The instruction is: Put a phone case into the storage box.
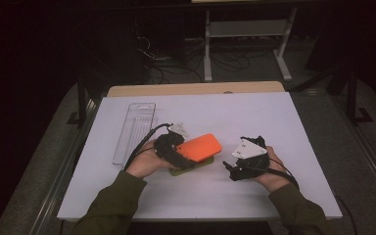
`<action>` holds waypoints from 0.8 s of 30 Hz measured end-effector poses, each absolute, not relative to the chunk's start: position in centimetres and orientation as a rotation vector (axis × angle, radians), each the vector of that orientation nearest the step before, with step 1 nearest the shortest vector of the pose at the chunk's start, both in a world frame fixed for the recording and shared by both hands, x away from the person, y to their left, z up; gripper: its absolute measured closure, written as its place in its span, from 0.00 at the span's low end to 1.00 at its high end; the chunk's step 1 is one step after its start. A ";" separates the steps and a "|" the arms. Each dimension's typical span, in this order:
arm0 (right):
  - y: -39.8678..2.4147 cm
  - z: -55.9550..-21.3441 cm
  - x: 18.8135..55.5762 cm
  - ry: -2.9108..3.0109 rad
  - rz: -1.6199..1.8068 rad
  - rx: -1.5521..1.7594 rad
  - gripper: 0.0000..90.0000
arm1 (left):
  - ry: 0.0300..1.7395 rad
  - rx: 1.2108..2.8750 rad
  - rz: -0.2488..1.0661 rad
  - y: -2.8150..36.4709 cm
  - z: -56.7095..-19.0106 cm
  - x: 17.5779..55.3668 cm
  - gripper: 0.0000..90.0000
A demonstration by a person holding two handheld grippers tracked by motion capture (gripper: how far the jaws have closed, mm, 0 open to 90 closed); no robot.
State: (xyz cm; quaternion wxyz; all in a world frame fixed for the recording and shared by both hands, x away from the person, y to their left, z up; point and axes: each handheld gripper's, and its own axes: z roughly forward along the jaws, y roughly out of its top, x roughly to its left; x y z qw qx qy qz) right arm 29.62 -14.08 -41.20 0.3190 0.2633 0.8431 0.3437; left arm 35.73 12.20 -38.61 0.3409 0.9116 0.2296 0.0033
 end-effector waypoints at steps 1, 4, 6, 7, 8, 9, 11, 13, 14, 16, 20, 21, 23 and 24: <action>-14.0 -41.2 29.6 2.214 0.889 0.674 0.05 | 0.597 2.372 0.010 12.2 -38.6 35.7 0.18; -13.6 -41.4 29.3 2.204 0.838 0.616 0.05 | 0.596 2.373 0.008 12.2 -38.6 35.8 0.18; -13.4 -41.5 29.3 2.207 0.811 0.585 0.05 | 0.596 2.375 0.007 12.2 -38.6 35.7 0.18; -13.3 -41.5 29.2 2.209 0.790 0.564 0.05 | 0.597 2.373 0.009 12.2 -38.6 35.7 0.18; -13.2 -41.6 29.2 2.208 0.760 0.530 0.05 | 0.597 2.373 0.008 12.2 -38.6 35.7 0.18; -13.2 -41.7 29.2 2.205 0.743 0.514 0.04 | 0.597 2.373 0.009 12.2 -38.6 35.7 0.18; -13.1 -41.8 29.1 2.197 0.729 0.498 0.04 | 0.581 2.391 0.011 12.3 -38.5 35.8 0.18; -13.0 -41.9 29.0 2.183 0.697 0.445 0.04 | 0.595 2.374 0.010 12.2 -38.6 35.8 0.18; -12.9 -42.0 28.9 2.175 0.693 0.433 0.04 | 0.594 2.375 0.009 12.2 -38.6 35.8 0.18; -12.7 -42.1 28.8 2.154 0.680 0.405 0.04 | 0.598 2.373 0.009 12.2 -38.6 35.8 0.18; -12.3 -42.3 28.5 2.132 0.635 0.349 0.04 | 0.618 2.352 0.007 12.1 -38.6 35.7 0.18; -12.1 -42.4 28.4 2.120 0.633 0.341 0.04 | 0.613 2.360 0.006 12.2 -38.6 35.7 0.18; -12.0 -42.4 28.3 2.108 0.613 0.304 0.04 | 0.600 2.378 0.000 12.3 -38.5 35.7 0.18; -11.9 -42.4 28.2 2.103 0.604 0.284 0.04 | 0.616 2.363 -0.005 12.2 -38.6 35.6 0.18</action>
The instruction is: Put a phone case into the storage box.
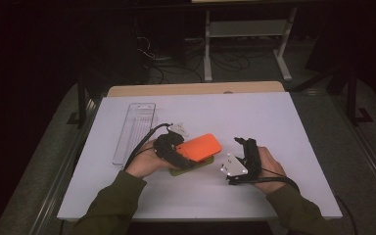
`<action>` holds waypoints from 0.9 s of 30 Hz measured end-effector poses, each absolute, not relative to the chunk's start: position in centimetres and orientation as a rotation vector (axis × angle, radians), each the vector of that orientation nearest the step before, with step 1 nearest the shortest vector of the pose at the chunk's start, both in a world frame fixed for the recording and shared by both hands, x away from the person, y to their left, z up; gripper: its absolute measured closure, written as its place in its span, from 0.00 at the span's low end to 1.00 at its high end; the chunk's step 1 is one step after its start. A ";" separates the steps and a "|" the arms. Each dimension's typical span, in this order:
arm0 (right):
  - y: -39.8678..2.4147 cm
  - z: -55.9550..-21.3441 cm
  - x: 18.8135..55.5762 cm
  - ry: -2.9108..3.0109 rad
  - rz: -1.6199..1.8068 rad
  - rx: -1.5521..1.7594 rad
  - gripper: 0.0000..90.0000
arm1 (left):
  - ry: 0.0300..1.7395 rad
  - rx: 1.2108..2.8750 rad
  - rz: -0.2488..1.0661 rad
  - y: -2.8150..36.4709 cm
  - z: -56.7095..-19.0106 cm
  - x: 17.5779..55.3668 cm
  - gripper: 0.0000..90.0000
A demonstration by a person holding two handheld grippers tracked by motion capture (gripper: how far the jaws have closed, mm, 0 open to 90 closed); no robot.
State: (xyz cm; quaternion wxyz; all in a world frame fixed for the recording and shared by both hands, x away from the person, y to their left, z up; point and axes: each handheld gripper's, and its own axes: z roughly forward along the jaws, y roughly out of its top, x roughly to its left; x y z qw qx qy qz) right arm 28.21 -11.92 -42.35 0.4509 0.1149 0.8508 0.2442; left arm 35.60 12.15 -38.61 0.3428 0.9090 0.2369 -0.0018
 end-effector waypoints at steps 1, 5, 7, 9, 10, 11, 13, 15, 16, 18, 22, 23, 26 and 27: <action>-11.8 -42.4 28.1 2.080 0.594 0.261 0.04 | 0.616 2.362 -0.003 12.1 -38.6 35.6 0.18; -11.4 -42.5 27.9 2.039 0.549 0.178 0.04 | 0.605 2.371 0.000 12.2 -38.6 35.6 0.18; -11.3 -42.6 27.8 2.027 0.530 0.155 0.04 | 0.606 2.370 0.000 12.2 -38.6 35.6 0.18; -11.1 -42.8 27.7 2.019 0.521 0.135 0.04 | 0.609 2.366 -0.001 12.2 -38.6 35.6 0.18; -11.1 -42.8 27.7 2.013 0.516 0.132 0.04 | 0.617 2.358 -0.004 12.1 -38.6 35.6 0.18; -11.0 -42.8 27.7 2.007 0.508 0.120 0.04 | 0.610 2.359 -0.003 12.1 -38.6 35.6 0.18; -10.9 -42.9 27.6 1.996 0.503 0.105 0.04 | 0.606 2.361 -0.002 12.1 -38.6 35.6 0.18; -10.7 -42.9 27.6 1.978 0.498 0.078 0.04 | 0.605 2.361 -0.002 12.1 -38.6 35.6 0.18; -10.6 -43.0 27.5 1.971 0.485 0.058 0.04 | 0.606 2.362 -0.004 12.1 -38.6 35.6 0.18; -10.4 -43.0 27.5 1.964 0.481 0.038 0.04 | 0.605 2.362 -0.004 12.1 -38.6 35.6 0.18; -9.9 -43.2 27.6 1.952 0.465 0.006 0.04 | 0.592 2.377 0.000 12.2 -38.6 35.7 0.18; -9.7 -43.3 27.6 1.945 0.458 -0.004 0.04 | 0.591 2.381 0.001 12.2 -38.6 35.7 0.18; -9.2 -43.2 27.7 1.925 0.458 -0.010 0.05 | 0.593 2.378 -0.003 12.0 -38.7 35.6 0.18; -9.0 -43.2 27.8 1.920 0.457 -0.012 0.05 | 0.594 2.378 -0.001 12.0 -38.7 35.6 0.18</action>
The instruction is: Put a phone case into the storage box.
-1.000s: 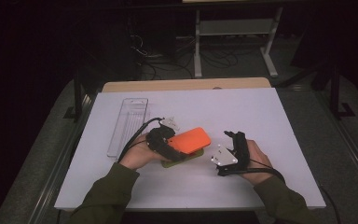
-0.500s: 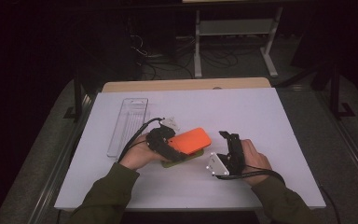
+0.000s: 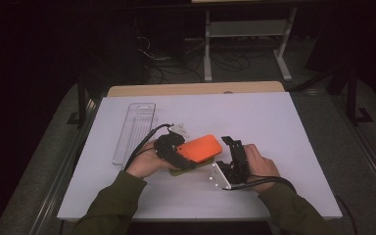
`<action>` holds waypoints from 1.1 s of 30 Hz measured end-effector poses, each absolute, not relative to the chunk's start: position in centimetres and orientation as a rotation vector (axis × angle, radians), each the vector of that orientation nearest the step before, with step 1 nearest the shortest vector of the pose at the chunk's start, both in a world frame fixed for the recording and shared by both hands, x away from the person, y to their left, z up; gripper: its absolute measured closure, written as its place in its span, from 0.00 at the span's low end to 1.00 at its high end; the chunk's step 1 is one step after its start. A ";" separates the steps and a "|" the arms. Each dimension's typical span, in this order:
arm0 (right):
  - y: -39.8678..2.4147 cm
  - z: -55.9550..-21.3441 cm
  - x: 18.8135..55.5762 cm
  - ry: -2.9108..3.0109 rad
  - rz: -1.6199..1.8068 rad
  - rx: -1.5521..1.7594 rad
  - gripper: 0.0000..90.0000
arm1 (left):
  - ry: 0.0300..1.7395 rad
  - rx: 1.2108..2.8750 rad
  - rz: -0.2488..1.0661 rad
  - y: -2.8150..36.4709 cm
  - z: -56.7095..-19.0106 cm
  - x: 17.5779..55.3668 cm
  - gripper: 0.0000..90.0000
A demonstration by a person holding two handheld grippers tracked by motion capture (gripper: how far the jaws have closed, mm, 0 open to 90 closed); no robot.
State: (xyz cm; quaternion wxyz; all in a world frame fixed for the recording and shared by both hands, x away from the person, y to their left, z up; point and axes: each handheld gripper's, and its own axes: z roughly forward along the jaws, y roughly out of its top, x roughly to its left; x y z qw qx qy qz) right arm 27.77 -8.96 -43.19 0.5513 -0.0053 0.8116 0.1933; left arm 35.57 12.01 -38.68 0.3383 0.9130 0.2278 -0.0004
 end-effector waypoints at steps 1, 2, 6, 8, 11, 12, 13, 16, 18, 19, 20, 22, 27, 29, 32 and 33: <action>-8.8 -43.2 27.9 1.912 0.457 -0.024 0.05 | 0.594 2.377 -0.003 12.0 -38.7 35.6 0.18; -8.5 -43.2 28.0 1.906 0.452 -0.035 0.05 | 0.592 2.378 -0.003 12.0 -38.7 35.6 0.18; -7.8 -43.2 28.3 1.891 0.458 -0.061 0.05 | 0.594 2.378 -0.005 12.0 -38.6 35.5 0.18; -7.5 -43.2 28.5 1.878 0.442 -0.108 0.06 | 0.592 2.375 -0.003 12.0 -38.6 35.5 0.18; -7.1 -43.4 28.4 1.876 0.444 -0.122 0.08 | 0.594 2.376 -0.004 12.0 -38.6 35.5 0.18; -7.0 -43.4 28.3 1.872 0.442 -0.127 0.08 | 0.593 2.376 -0.004 12.0 -38.6 35.5 0.18; -6.9 -43.5 28.2 1.853 0.433 -0.138 0.10 | 0.594 2.376 -0.001 12.0 -38.6 35.5 0.18; -6.7 -43.7 27.9 1.834 0.440 -0.146 0.14 | 0.595 2.375 -0.001 12.0 -38.6 35.6 0.18; -6.6 -43.9 27.7 1.830 0.435 -0.153 0.15 | 0.590 2.381 0.001 12.0 -38.6 35.6 0.18; -6.6 -43.9 27.6 1.826 0.435 -0.158 0.17 | 0.590 2.380 0.000 12.0 -38.6 35.6 0.18; -6.5 -44.0 27.5 1.825 0.433 -0.164 0.18 | 0.590 2.377 -0.001 12.0 -38.6 35.6 0.18; -6.4 -44.1 27.4 1.812 0.434 -0.165 0.22 | 0.595 2.374 -0.001 12.0 -38.6 35.6 0.18; -6.2 -44.2 27.2 1.797 0.430 -0.176 0.34 | 0.590 2.375 0.002 12.0 -38.6 35.6 0.18; -6.0 -44.2 27.1 1.804 0.422 -0.182 0.38 | 0.586 2.380 0.002 12.0 -38.6 35.6 0.18; -5.9 -44.4 27.0 1.807 0.405 -0.195 0.45 | 0.586 2.384 0.003 12.0 -38.5 35.6 0.18; -5.9 -44.4 27.0 1.802 0.406 -0.195 0.47 | 0.585 2.387 0.002 12.0 -38.5 35.6 0.18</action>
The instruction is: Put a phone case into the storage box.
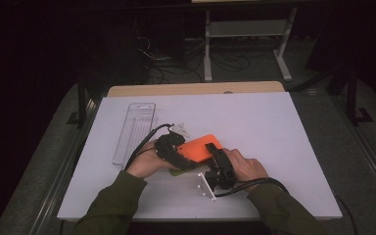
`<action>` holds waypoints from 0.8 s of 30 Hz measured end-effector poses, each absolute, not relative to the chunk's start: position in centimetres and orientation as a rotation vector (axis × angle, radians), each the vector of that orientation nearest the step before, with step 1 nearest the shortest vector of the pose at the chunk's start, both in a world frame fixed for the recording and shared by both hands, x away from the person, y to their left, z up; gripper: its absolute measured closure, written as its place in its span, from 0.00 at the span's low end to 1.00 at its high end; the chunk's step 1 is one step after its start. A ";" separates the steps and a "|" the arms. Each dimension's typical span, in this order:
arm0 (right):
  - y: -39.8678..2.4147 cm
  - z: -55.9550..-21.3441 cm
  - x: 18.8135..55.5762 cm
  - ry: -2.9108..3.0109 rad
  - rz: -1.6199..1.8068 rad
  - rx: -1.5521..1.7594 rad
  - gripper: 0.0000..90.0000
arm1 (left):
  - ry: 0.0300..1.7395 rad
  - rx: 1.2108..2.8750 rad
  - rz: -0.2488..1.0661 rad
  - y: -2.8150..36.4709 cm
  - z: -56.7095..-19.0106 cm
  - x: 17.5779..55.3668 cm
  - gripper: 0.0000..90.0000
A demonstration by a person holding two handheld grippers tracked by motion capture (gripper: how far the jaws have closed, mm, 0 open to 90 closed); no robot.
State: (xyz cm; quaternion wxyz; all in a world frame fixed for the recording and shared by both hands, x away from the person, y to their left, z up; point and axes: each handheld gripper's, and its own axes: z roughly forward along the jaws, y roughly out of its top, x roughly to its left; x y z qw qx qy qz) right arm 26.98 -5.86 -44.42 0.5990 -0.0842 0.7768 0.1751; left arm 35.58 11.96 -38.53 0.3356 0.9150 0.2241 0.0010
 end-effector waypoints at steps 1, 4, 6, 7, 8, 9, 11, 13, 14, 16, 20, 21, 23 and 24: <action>-5.8 -44.5 26.9 1.796 0.408 -0.198 0.48 | 0.586 2.387 0.002 12.0 -38.5 35.6 0.18; -5.7 -44.6 26.8 1.790 0.399 -0.205 0.54 | 0.580 2.390 0.002 11.9 -38.6 35.6 0.18; -5.6 -44.6 26.8 1.791 0.393 -0.210 0.59 | 0.591 2.388 -0.002 11.9 -38.6 35.5 0.18; -5.6 -44.7 26.8 1.793 0.394 -0.207 0.61 | 0.592 2.387 -0.004 11.9 -38.6 35.5 0.18; -5.6 -44.7 26.8 1.789 0.395 -0.208 0.63 | 0.594 2.384 -0.006 11.8 -38.6 35.5 0.18; -5.5 -44.7 26.8 1.791 0.396 -0.206 0.65 | 0.595 2.383 -0.006 11.8 -38.6 35.5 0.18; -5.5 -44.7 26.7 1.789 0.401 -0.210 0.69 | 0.593 2.384 -0.005 11.8 -38.6 35.5 0.18; -5.5 -44.7 26.7 1.788 0.400 -0.211 0.71 | 0.593 2.385 -0.006 11.8 -38.6 35.5 0.18; -5.5 -44.7 26.7 1.783 0.402 -0.212 0.72 | 0.592 2.385 -0.006 11.8 -38.6 35.5 0.18; -5.4 -44.7 26.7 1.782 0.401 -0.217 0.75 | 0.587 2.389 -0.004 11.8 -38.7 35.5 0.18; -5.4 -44.7 26.7 1.779 0.400 -0.220 0.79 | 0.587 2.387 -0.008 11.8 -38.7 35.5 0.18; -5.4 -44.7 26.7 1.775 0.397 -0.222 0.80 | 0.591 2.384 -0.013 11.8 -38.6 35.5 0.18; -5.4 -44.8 26.6 1.772 0.388 -0.223 0.82 | 0.595 2.381 -0.017 11.8 -38.7 35.5 0.18; -5.4 -44.8 26.6 1.769 0.383 -0.227 0.83 | 0.590 2.385 -0.019 11.9 -38.7 35.5 0.18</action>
